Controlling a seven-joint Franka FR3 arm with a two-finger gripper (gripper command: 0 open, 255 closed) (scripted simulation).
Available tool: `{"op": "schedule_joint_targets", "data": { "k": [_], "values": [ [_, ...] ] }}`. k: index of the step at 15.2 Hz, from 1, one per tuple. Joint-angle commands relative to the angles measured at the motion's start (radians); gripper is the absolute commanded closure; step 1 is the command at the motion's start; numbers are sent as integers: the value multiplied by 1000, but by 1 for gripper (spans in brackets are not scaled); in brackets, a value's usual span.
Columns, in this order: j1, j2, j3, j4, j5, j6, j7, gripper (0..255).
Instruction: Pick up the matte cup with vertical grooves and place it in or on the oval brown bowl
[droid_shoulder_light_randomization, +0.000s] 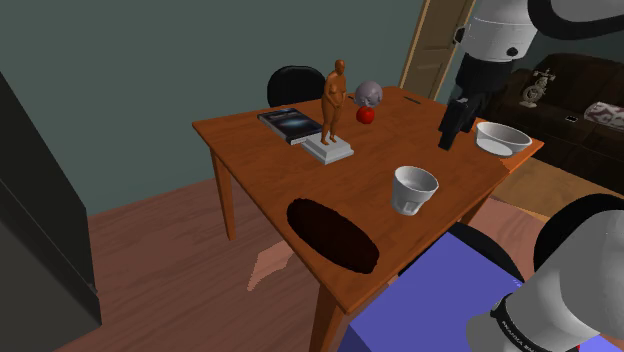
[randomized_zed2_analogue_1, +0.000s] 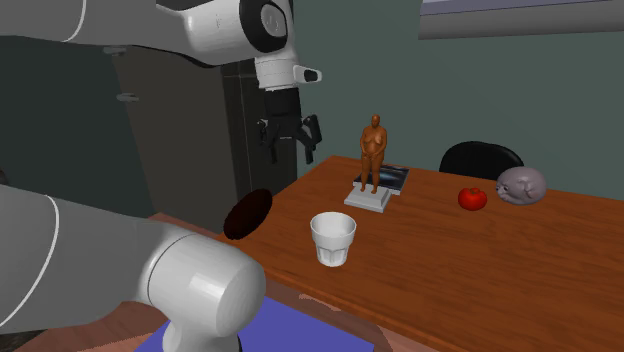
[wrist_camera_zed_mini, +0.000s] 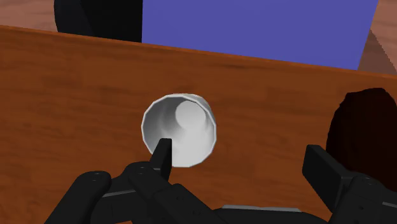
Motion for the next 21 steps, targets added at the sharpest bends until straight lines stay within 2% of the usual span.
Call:
{"op": "schedule_joint_targets", "data": {
  "k": [1, 8, 15, 21],
  "values": [
    [0, 0, 0, 0, 0, 0, 0, 0],
    [-10, 123, -13, -141, -32, 262, -5, 0],
    [-32, 332, -21, -211, -80, 539, 5, 0],
    [-44, 380, -27, -259, -98, 636, 14, 0]
  ]
}}
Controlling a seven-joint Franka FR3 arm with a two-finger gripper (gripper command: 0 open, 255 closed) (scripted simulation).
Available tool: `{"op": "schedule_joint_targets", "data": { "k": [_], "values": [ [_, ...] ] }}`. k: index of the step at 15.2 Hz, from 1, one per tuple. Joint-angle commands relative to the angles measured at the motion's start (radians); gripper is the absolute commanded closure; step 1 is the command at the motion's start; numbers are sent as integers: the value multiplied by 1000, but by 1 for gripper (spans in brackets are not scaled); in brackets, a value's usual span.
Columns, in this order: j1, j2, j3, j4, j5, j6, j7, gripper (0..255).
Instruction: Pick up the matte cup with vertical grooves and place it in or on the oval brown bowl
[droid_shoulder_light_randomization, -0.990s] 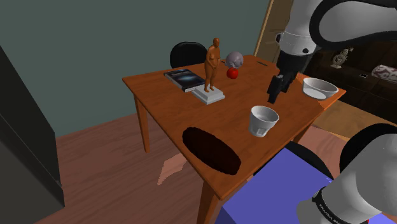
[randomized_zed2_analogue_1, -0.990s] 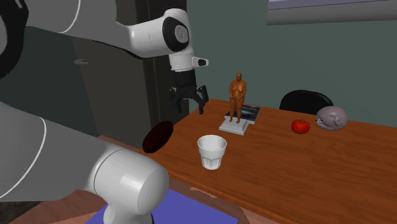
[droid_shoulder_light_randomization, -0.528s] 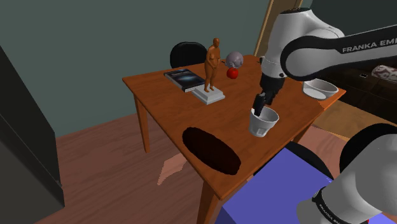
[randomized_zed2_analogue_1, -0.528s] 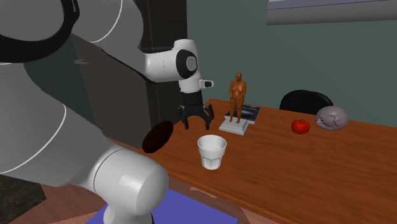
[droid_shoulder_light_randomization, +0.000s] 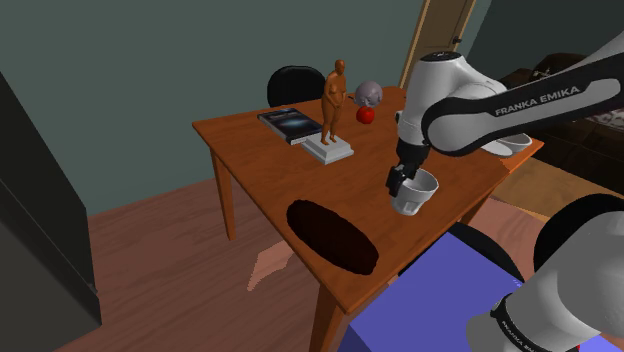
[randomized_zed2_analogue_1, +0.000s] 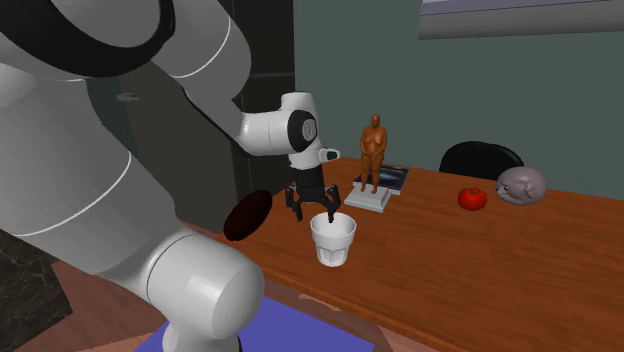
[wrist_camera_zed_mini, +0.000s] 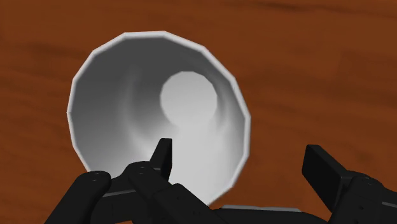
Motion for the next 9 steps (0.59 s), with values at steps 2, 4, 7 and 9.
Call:
{"op": "schedule_joint_targets", "data": {
  "k": [2, 4, 7, 9],
  "values": [
    [-6, 24, -3, -20, -9, 45, 4, 0],
    [-6, 24, -3, -20, -9, 45, 4, 0],
    [-6, 24, -3, -20, -9, 45, 4, 0],
    [-6, 24, -3, -20, -9, 45, 4, 0]
  ]
}}
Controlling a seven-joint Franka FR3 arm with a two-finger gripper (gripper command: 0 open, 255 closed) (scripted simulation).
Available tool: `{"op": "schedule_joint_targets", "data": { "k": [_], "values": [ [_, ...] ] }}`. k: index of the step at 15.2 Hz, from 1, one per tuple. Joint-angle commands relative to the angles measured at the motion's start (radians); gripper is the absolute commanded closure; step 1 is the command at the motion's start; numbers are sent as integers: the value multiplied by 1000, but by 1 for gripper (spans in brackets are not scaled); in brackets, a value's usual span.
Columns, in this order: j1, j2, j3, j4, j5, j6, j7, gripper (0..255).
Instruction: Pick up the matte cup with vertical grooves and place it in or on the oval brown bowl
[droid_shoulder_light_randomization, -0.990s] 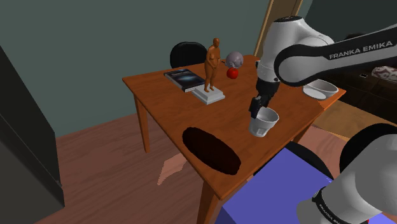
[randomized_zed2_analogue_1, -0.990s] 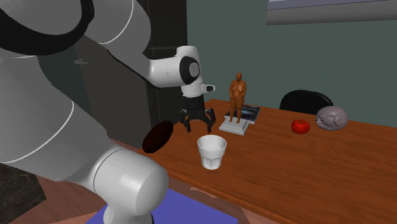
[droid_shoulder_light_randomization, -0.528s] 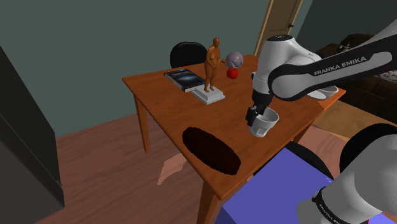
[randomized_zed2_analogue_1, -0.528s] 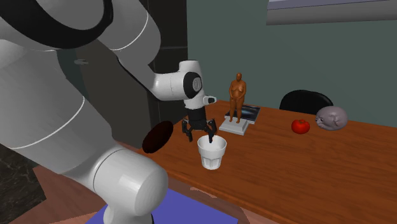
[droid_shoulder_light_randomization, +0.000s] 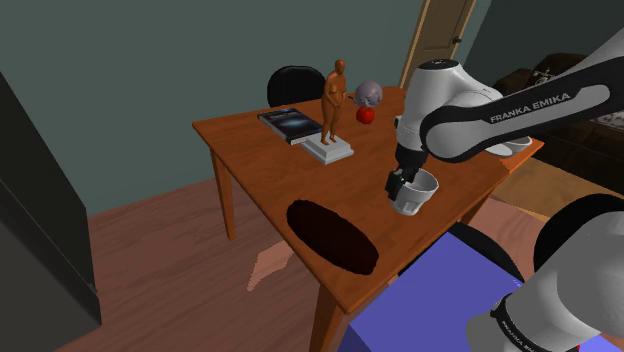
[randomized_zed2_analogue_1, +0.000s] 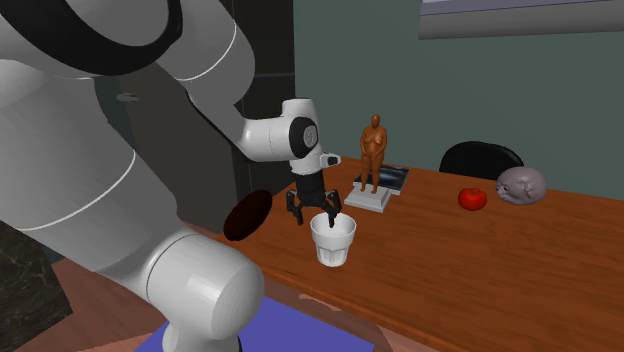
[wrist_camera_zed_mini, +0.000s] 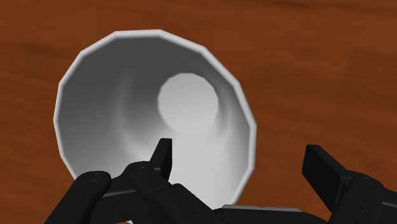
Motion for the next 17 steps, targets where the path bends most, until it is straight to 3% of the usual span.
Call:
{"op": "schedule_joint_targets", "data": {
  "k": [1, 2, 11, 17],
  "values": [
    [0, 0, 0, 0, 0, 0, 0, 0],
    [0, 0, 0, 0, 0, 0, 0, 255],
    [0, 0, 0, 0, 0, 0, 0, 255],
    [7, -54, -2, 45, 15, -97, -20, 255]
  ]
}}
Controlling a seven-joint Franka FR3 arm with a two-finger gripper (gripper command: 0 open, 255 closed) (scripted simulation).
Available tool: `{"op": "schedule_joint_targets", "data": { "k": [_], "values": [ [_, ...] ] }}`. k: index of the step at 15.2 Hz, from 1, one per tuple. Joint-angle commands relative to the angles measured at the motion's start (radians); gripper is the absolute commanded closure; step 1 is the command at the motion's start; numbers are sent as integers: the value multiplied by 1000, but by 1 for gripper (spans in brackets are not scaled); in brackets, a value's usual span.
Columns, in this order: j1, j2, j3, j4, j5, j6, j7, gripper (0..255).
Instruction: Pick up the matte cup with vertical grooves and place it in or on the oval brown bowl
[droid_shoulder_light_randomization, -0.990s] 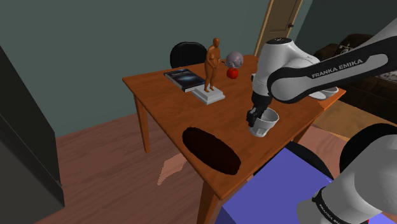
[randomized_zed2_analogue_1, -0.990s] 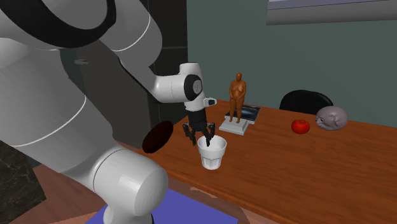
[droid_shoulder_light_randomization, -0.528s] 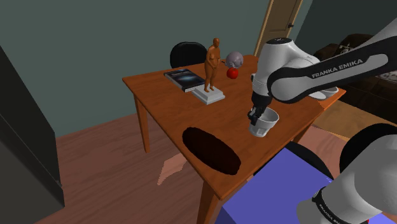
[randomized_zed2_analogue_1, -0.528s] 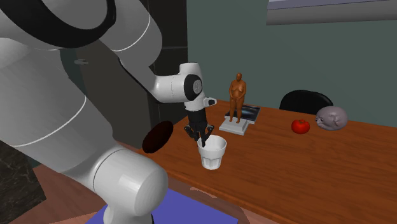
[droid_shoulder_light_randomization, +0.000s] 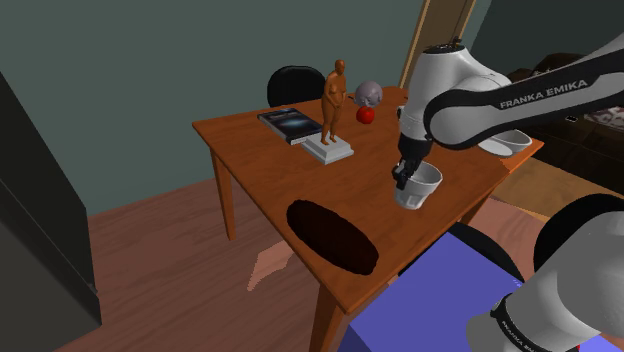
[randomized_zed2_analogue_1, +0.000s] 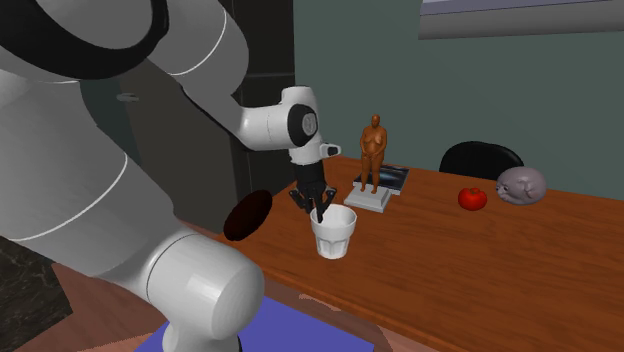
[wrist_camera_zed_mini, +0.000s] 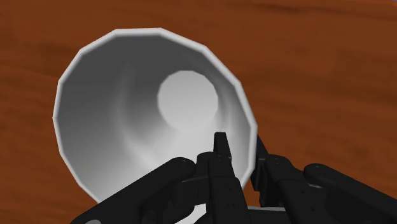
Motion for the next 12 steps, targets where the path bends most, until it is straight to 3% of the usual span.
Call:
{"op": "schedule_joint_targets", "data": {
  "k": [1, 12],
  "values": [
    [1, -18, -2, 14, 4, -32, -8, 255],
    [7, -82, -3, 119, 21, -199, -36, 255]
  ]
}}
